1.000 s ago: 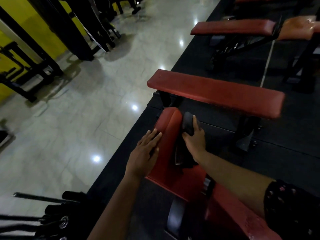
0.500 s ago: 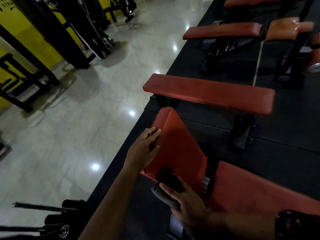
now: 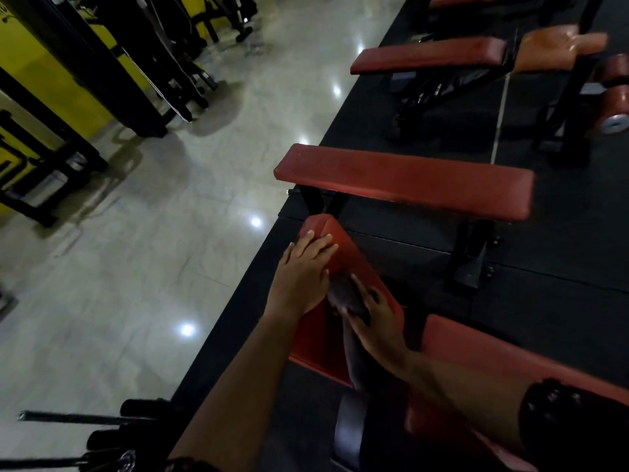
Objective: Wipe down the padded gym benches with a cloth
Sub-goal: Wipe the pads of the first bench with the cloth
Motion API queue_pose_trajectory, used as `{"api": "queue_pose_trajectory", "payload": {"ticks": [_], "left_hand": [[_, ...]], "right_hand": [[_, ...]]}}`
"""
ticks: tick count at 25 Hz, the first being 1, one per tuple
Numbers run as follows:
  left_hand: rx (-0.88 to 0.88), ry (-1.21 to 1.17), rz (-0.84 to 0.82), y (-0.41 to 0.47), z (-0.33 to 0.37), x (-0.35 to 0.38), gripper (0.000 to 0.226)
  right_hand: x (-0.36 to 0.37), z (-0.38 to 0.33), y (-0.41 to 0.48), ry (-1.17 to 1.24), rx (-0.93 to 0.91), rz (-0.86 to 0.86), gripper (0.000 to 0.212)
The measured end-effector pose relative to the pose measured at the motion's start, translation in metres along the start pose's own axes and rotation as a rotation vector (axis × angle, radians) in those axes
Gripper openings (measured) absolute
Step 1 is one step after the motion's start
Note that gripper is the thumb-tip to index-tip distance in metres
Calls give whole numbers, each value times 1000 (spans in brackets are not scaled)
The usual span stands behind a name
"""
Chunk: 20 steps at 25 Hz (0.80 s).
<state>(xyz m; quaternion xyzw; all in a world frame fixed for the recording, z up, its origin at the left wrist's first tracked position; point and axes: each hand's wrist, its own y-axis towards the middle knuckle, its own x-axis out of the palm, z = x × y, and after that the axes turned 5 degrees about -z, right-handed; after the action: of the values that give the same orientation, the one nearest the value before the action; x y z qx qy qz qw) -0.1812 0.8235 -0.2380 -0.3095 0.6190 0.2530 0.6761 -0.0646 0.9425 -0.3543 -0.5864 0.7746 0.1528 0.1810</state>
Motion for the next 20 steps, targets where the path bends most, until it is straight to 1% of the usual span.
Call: {"api": "queue_pose_trajectory", "payload": {"ticks": [1,4,6,7,8,9,11,12,13,15,16,17,20], "left_hand": [[0,17,4,0,0,1,55],[-5,3,4,1,-1,0,52],[-3,-3,16,0,-1,1,51],[-1,0,20,0,-1,2,50],[0,6,21,0,-1,2,50],[0,16,22,0,0,2,50],[-1,37,31,0,0,2,48],[-3,39,37,-1,0,2,47],[-5,35,40,-1,0,3,45],[-10,29,46,-1,-1,5,43],[-10,30,53,0,-1,5,43],[-8,34,58,0,-1,6,42],[-8,64,55,1,-2,6,42]], "right_hand": [[-6,1,17,-2,14,29,62],[-20,6,51,-33,11,-18,64],[-23,12,61,-49,-9,-37,61],[-23,15,65,-25,-13,-20,58],[-24,17,69,28,22,25,57],[-26,19,76,97,101,98,56],[-34,18,95,205,323,225,58],[-37,18,104,251,376,218,62],[-39,17,109,315,370,172,70],[-32,13,108,422,302,52,98],[-25,17,105,423,306,23,108],[-20,19,101,421,294,1,109],[-18,10,81,428,287,-18,96]]}}
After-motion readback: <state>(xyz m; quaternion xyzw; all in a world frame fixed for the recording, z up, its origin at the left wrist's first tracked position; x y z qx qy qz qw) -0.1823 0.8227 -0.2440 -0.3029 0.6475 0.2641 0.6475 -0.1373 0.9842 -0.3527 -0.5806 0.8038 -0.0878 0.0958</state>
